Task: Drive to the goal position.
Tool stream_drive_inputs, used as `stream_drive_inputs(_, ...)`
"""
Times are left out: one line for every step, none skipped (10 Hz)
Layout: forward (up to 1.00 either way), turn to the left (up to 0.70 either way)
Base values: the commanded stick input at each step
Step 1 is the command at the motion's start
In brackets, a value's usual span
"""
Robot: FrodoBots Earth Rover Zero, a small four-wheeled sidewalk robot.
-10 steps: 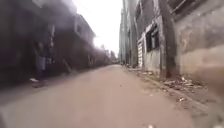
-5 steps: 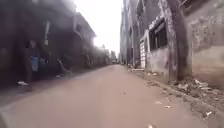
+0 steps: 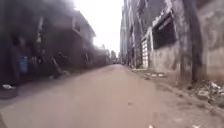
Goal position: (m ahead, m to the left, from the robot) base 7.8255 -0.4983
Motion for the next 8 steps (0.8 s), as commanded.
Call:
stream_drive_inputs(1.00, 0.00)
stream_drive_inputs(1.00, 0.00)
stream_drive_inputs(1.00, 0.00)
stream_drive_inputs(1.00, 0.00)
stream_drive_inputs(1.00, 0.00)
stream_drive_inputs(1.00, -0.09)
stream_drive_inputs(1.00, 0.00)
stream_drive_inputs(1.00, 0.00)
